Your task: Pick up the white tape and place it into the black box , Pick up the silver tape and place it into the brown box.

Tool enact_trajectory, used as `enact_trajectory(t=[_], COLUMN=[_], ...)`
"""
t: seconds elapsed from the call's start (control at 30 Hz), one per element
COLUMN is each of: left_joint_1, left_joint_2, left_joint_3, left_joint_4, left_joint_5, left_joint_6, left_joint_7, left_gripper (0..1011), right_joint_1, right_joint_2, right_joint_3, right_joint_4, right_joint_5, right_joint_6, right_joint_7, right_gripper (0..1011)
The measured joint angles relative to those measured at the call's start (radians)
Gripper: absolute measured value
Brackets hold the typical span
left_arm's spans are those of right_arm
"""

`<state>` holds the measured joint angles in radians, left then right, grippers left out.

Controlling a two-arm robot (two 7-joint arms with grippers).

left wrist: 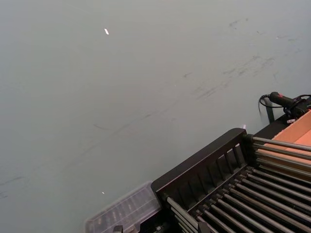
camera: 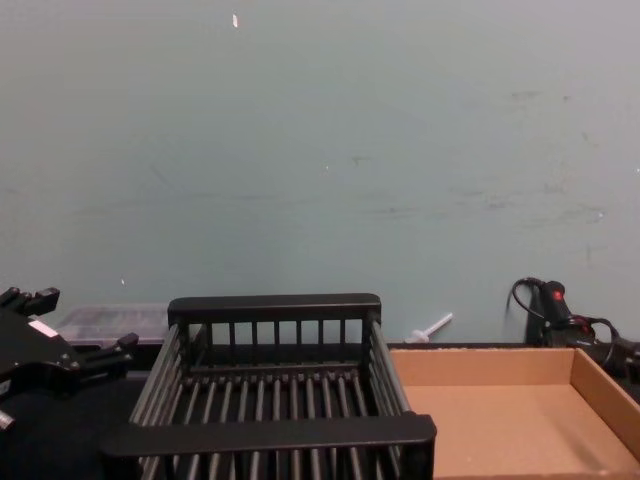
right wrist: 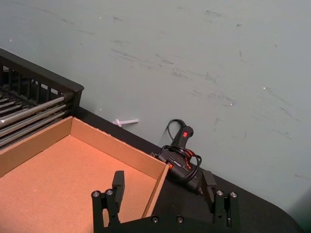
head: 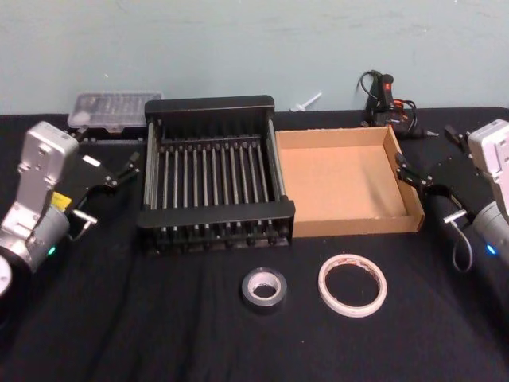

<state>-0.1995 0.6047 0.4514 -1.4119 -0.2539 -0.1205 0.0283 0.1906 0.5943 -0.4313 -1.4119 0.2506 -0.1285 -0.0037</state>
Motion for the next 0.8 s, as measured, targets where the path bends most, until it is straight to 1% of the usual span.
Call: enact_trajectory(t=[0.27,0.3,0.53,0.63,0.77,0.8], left_joint_1=[0.0,0.0,0.0,0.0,0.0,0.0], left_joint_2=[0.0,0.0,0.0,0.0,0.0,0.0], left_joint_3=[0.0,0.0,0.0,0.0,0.0,0.0], left_joint_4=[0.0,0.0,0.0,0.0,0.0,0.0], left_joint_5=[0.0,0.0,0.0,0.0,0.0,0.0], left_joint_6=[0.0,0.0,0.0,0.0,0.0,0.0], left_joint_7=[0.0,0.0,0.0,0.0,0.0,0.0], left_gripper=[1001,1002,1002,1001,1001,1001], right_joint_1=[-0.032,-0.049,-0.106,-0.146,-0.177,-0.194], right_joint_2=[0.0,0.003,0.01,0.016,0.02,0.022], right_joint_3=[0.028,0.039,0.065,0.08,0.09,0.094], right_joint_4=[-0.042,-0.065,-0.144,-0.197,-0.237,-0.256], right_joint_5=[0.011,0.021,0.049,0.07,0.084,0.09], right_joint_6=[0.006,0.014,0.045,0.07,0.096,0.11], right_joint_7=[0.024,0.032,0.047,0.06,0.069,0.073], right_gripper=[1000,1000,1000,1000,1000,1000])
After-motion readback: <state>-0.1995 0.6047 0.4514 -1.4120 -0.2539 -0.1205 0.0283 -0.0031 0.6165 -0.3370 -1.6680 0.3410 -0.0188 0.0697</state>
